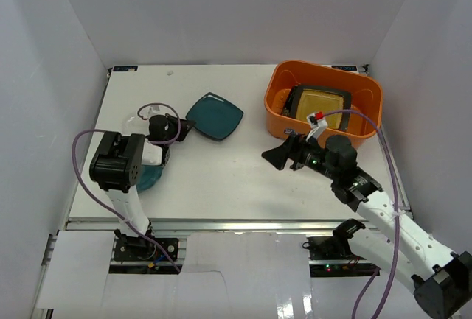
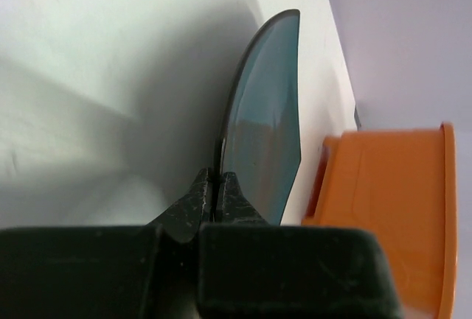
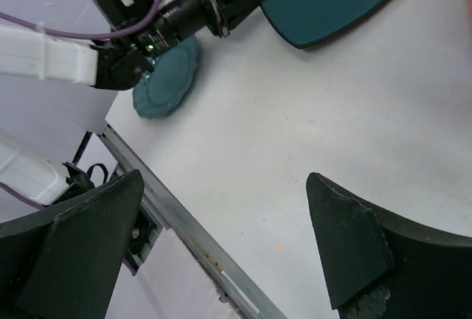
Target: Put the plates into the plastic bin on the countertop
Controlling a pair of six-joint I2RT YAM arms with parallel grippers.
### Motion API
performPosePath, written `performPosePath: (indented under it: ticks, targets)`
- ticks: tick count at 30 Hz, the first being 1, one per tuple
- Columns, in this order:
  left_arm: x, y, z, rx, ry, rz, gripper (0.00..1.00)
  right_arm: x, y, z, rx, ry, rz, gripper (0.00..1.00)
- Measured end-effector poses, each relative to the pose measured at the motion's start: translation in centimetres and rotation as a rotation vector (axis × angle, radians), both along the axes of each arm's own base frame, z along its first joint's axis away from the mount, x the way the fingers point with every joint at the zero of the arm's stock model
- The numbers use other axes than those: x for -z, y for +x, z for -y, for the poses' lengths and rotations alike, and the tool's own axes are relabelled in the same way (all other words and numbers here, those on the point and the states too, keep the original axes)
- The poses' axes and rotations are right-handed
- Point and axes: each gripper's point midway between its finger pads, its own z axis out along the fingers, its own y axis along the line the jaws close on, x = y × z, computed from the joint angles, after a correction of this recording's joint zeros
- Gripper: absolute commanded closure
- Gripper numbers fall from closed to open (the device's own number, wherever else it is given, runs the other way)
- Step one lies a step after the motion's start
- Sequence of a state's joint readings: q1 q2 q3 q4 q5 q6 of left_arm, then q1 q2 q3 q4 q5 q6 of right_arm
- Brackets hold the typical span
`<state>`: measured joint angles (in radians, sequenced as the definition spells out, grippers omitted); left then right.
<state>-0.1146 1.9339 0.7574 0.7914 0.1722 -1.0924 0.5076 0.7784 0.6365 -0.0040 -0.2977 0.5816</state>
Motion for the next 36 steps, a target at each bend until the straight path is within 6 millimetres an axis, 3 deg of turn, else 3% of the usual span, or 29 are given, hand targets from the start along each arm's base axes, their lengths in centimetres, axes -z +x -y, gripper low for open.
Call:
performPosePath:
  ticks: [6, 11, 19, 22, 28, 31, 33, 34, 36]
  targets:
    - [-1.0, -7.2, 3.2, 0.117, 0.000, -0.045, 1.00, 6.8, -2.3, -2.6, 0.035, 0.006, -0.163, 0.10]
    - [-1.8, -12.5, 3.5, 0.184, -0.018, -0.088, 1.00, 11.2, -2.0, -1.9, 0.169, 0.038, -0.259, 0.10]
    - [-3.5, -19.0, 4.1, 0.293, -0.081, -0.073, 1.00, 17.4, -2.4, -1.0, 0.268, 0.081, -0.403, 0.10]
    - [-3.7, -20.8, 4.8, 0.354, -0.110, -0.085, 1.00, 18.3, -2.8, -1.7, 0.239, 0.098, -0.435, 0.10]
    - [-5.1, -23.0, 6.0, 0.471, -0.143, -0.066, 1.00, 16.9, -2.7, -4.2, 0.136, 0.151, -0.429, 0.10]
    - [-5.7, -23.9, 6.5, 0.533, -0.158, -0.056, 1.00, 16.3, -2.6, -5.0, 0.104, 0.176, -0.422, 0.00]
    - [-6.0, -24.5, 6.8, 0.571, -0.165, -0.048, 1.00, 16.2, -2.6, -5.2, 0.094, 0.181, -0.418, 0.22]
    - [-6.2, -24.9, 7.0, 0.591, -0.166, -0.043, 1.00, 16.0, -2.6, -5.3, 0.090, 0.189, -0.414, 0.58]
    - [-6.3, -25.3, 7.2, 0.620, -0.160, -0.048, 1.00, 15.2, -2.5, -5.5, 0.077, 0.209, -0.395, 0.80]
